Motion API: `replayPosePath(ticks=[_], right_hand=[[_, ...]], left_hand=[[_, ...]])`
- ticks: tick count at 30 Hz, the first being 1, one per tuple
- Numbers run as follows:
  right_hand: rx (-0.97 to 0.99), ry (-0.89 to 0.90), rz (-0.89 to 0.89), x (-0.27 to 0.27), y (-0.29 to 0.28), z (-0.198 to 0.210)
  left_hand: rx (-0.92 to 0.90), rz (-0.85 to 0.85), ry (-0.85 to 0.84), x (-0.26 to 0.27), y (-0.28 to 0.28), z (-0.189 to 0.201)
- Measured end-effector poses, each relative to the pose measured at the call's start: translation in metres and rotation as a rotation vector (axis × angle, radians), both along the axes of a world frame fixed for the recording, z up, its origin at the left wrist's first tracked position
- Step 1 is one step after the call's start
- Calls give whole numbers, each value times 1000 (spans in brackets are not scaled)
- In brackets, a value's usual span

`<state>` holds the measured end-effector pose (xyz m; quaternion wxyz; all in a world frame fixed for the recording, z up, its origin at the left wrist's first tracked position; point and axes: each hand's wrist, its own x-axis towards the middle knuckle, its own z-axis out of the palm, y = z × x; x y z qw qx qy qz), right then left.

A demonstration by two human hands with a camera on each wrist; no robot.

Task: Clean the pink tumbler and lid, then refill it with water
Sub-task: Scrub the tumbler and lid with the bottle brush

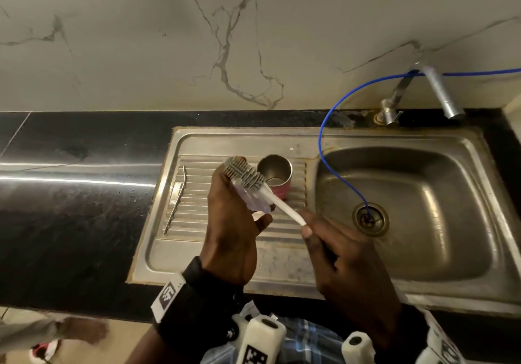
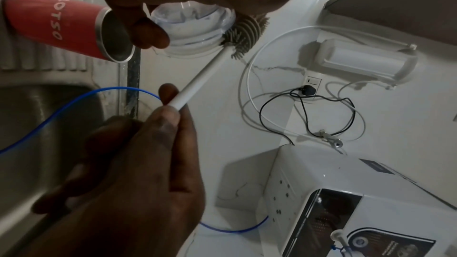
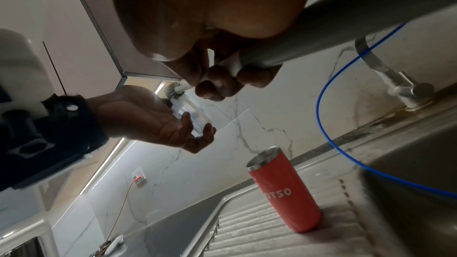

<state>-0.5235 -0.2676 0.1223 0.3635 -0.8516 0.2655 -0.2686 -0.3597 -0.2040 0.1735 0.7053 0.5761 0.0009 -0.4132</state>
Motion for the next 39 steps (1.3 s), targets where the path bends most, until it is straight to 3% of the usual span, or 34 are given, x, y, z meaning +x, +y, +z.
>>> replayPosePath(ticks=[4, 11, 18, 27, 39], right_hand=[[38, 18, 43, -14, -3, -10], [-25, 15, 88, -30, -21, -19], [-162, -10, 160, -39, -50, -17], [-276, -31, 172, -45, -77, -26], [-101, -78, 136, -36, -48, -27]], left_hand=[[-45, 60, 85, 19, 7, 0], [-93, -35, 370, 21, 14, 2], [-120, -216, 478, 31, 22, 8], [-267, -395, 816, 34, 30, 9], [-79, -266, 623, 31, 18, 4]])
